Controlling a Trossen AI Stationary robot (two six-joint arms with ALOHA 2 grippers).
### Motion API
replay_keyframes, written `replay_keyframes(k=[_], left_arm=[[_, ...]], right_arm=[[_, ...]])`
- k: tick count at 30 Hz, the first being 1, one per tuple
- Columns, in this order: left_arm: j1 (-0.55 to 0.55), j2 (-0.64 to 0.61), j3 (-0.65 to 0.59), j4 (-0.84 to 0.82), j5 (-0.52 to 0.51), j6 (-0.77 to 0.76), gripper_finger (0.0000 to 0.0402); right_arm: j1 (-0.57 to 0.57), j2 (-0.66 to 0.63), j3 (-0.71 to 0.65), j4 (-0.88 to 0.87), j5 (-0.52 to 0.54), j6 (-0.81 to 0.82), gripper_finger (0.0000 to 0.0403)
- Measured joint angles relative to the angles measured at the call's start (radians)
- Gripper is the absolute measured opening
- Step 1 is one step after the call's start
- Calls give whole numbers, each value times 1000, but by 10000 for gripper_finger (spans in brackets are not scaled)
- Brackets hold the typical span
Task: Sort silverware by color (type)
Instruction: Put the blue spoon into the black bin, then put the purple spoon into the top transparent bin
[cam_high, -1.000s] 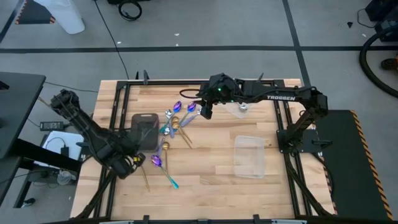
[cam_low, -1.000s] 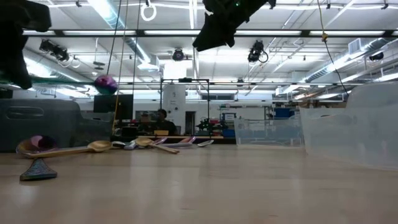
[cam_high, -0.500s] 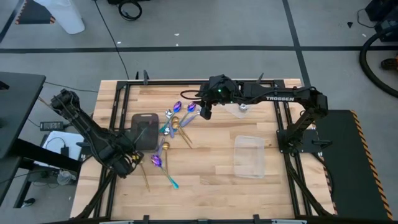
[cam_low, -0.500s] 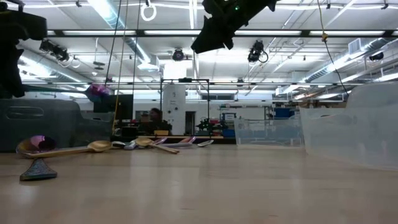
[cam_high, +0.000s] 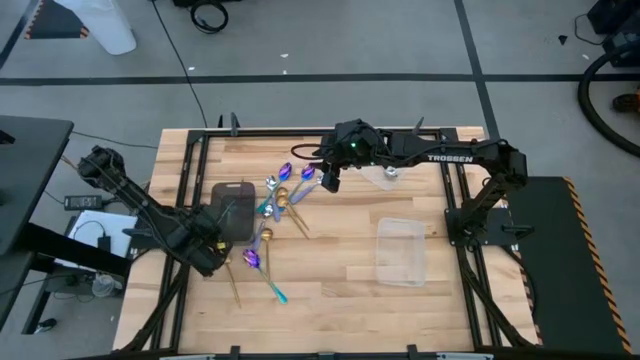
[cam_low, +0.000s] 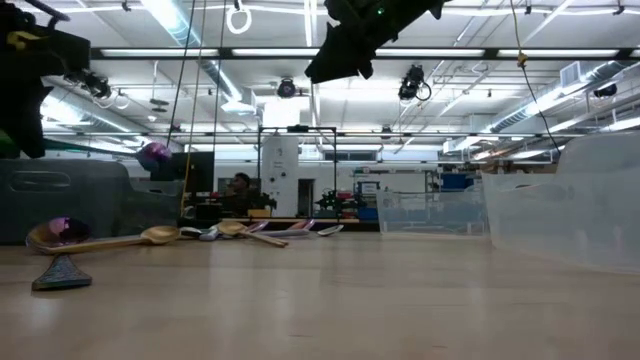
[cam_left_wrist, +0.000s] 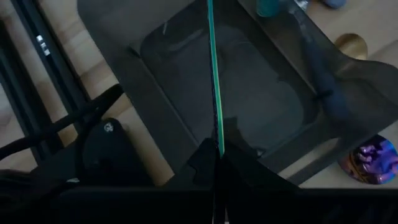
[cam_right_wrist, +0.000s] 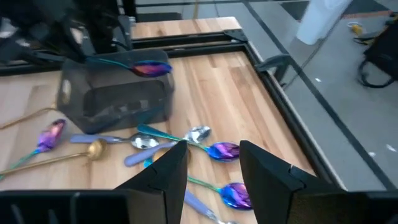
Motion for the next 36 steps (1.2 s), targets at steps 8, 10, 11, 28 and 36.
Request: replay_keyframes(k=[8, 10, 11, 28, 36], left_arm=[[134, 0, 29, 48, 32, 109, 18], [168, 0, 29, 65, 50, 137, 18], [185, 0, 29, 74, 53, 156, 18], [329, 124, 29, 137, 123, 323, 43], [329, 123, 42, 127, 133, 364, 123]], right_arm=[[1, 0, 0, 5, -26, -2, 155], [1, 0, 0, 5, -27, -9, 155], [1, 0, 0, 6, -27, -13, 155], [1, 0, 0, -4, -38, -39, 155], [1, 0, 0, -5, -48, -38, 155]])
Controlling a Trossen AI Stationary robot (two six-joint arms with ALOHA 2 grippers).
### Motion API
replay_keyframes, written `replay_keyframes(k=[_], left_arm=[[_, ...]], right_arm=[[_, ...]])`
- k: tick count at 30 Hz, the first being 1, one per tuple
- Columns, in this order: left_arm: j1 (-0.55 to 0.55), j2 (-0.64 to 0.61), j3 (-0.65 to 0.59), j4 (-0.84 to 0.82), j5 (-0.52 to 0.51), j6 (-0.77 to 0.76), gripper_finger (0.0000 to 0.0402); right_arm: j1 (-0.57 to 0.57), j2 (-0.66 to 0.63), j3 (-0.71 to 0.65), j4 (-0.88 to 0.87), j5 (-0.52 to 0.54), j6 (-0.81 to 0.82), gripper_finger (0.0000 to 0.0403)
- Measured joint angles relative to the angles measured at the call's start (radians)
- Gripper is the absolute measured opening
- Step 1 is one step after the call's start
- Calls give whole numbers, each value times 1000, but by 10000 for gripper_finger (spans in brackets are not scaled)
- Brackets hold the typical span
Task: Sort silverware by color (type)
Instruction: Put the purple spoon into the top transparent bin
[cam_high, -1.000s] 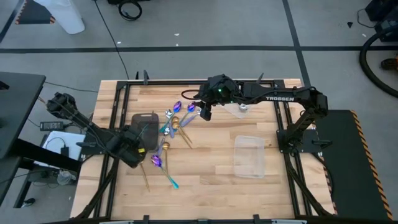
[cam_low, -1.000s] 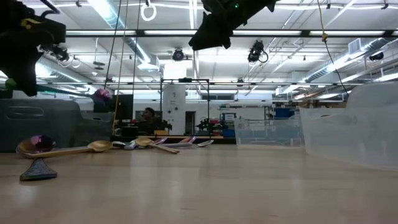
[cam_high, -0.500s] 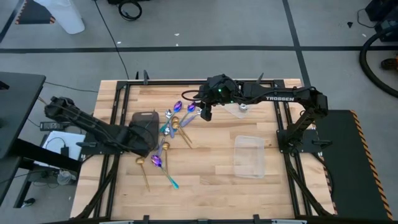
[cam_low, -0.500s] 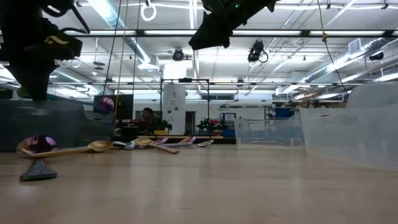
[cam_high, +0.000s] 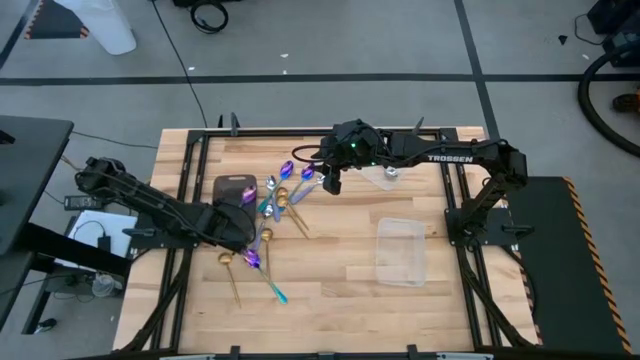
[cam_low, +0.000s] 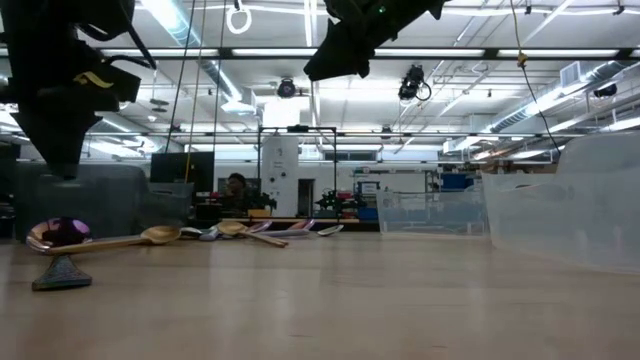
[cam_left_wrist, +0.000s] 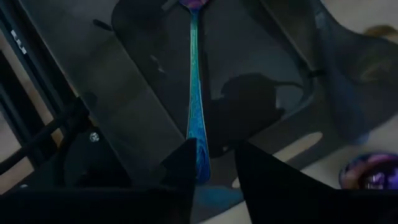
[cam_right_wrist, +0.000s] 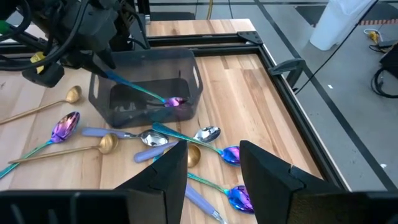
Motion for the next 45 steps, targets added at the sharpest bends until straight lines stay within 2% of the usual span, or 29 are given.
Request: replay_keyframes(k=[4, 7, 15, 18, 29, 37, 45], left_arm=[[0, 0, 62, -27, 5, 57, 140], [-1, 0, 114, -8, -31, 112, 141], [2, 13, 131, 288, -209, 338, 141], [22, 31, 131, 346, -252, 379, 141], [142, 137, 130, 374, -247, 524, 141], [203, 143, 130, 461, -247, 678, 141], [255, 163, 130, 553, -249, 837, 141]], right_arm=[[0, 0, 0, -2, -12, 0, 155], [0, 0, 0, -12, -12, 0, 155], [0, 0, 0, -110, -12, 27, 155], [1, 0, 1, -147, -12, 49, 155], [45, 0, -43, -218, 73, 98, 155], [86, -2, -78, -271, 139, 161, 155], [172, -27, -80, -359, 283, 228, 155]])
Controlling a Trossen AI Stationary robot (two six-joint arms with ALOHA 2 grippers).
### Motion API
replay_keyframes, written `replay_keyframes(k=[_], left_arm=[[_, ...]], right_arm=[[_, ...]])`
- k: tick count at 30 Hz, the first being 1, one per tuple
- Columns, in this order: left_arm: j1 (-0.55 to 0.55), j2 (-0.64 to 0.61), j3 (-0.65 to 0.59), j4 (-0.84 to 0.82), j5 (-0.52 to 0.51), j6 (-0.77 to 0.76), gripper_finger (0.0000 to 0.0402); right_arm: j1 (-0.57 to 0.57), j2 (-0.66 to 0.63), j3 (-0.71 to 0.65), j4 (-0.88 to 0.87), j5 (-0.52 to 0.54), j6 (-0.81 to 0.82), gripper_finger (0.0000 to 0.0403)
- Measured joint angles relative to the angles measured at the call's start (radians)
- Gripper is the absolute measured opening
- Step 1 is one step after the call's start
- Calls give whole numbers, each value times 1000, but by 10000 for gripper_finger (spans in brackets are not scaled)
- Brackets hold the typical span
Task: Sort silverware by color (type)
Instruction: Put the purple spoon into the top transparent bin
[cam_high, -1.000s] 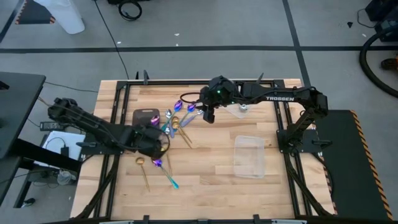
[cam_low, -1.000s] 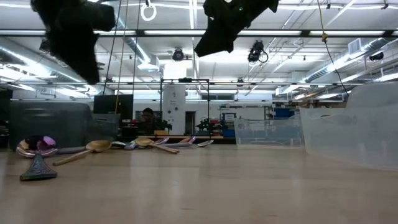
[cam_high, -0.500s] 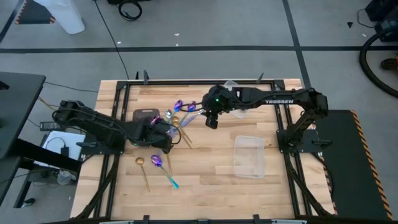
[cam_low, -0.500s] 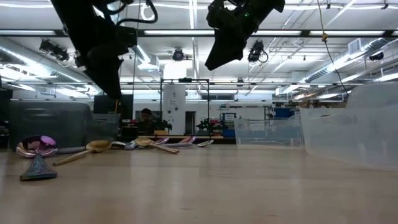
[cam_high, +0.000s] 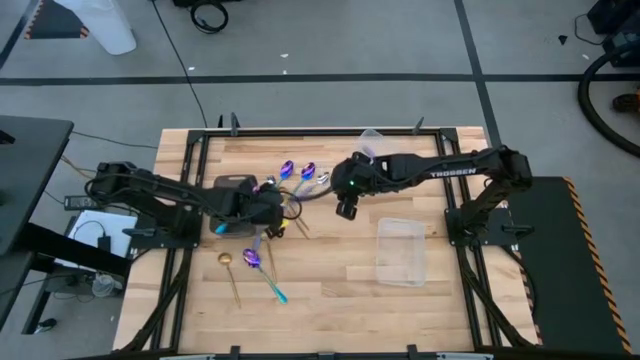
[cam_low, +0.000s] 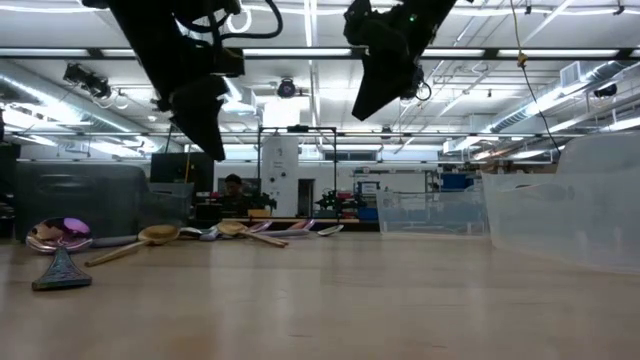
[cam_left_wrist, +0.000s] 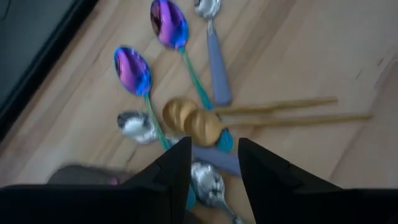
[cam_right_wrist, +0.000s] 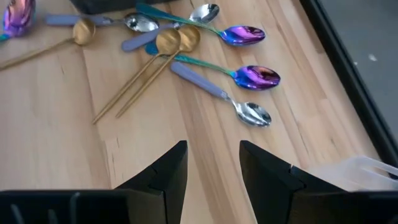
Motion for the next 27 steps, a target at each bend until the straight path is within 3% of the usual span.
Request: replay_keyframes(k=[13, 27], left_arm=[[101, 22, 0, 33, 64, 59, 141], [159, 109, -1, 173, 135, 119, 141]], right_arm=[[104, -39, -27, -84, 201, 23, 155], [61, -301, -264, 81, 183, 20, 155]])
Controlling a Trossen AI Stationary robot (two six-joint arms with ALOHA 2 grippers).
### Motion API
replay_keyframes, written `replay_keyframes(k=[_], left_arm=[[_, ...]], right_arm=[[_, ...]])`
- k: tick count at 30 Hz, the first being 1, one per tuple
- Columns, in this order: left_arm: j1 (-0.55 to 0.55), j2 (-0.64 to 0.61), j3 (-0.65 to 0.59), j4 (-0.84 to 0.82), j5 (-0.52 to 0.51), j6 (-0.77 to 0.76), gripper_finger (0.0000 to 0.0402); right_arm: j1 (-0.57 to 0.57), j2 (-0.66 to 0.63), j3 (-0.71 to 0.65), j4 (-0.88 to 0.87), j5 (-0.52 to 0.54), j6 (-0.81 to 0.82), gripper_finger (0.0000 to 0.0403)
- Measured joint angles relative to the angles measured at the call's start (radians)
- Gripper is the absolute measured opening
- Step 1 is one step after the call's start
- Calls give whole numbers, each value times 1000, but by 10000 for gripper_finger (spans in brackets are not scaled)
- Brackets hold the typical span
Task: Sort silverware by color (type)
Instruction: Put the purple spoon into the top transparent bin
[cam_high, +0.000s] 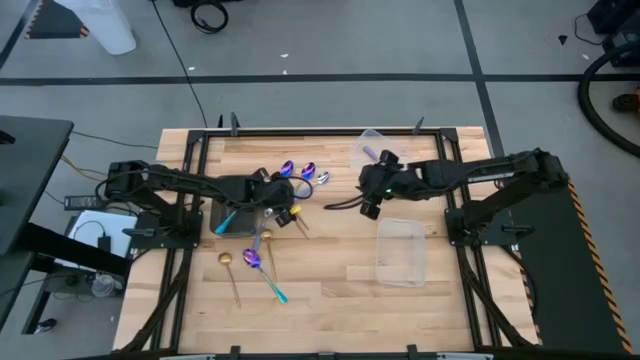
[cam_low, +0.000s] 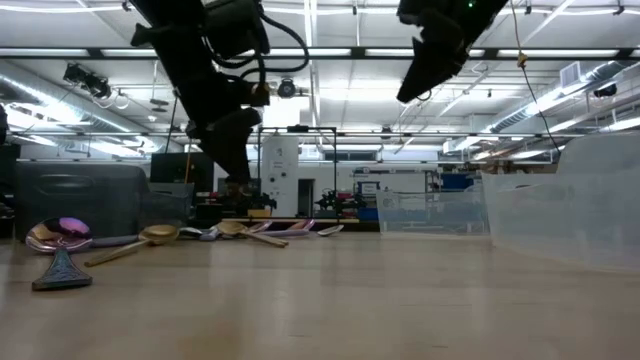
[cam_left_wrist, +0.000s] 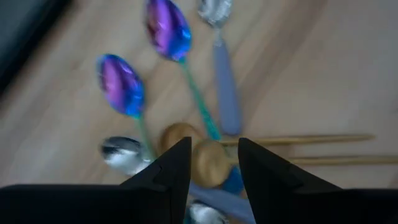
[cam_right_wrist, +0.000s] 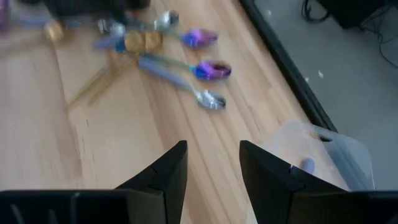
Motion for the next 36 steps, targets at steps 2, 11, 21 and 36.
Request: replay_keyframes(k=[2, 11, 21, 36], left_arm=[[-5, 24, 1, 37, 32, 3, 141], [-46, 58, 0, 21, 50, -45, 141], [-122, 58, 0, 67, 47, -70, 141], [-46, 58, 0, 330, -40, 143, 141]], right_arm=[[0, -39, -30, 33, 0, -2, 155], [0, -122, -84, 102, 0, -7, 155], [0, -128, -84, 134, 1, -36, 155], [0, -128, -84, 178, 1, -69, 155]])
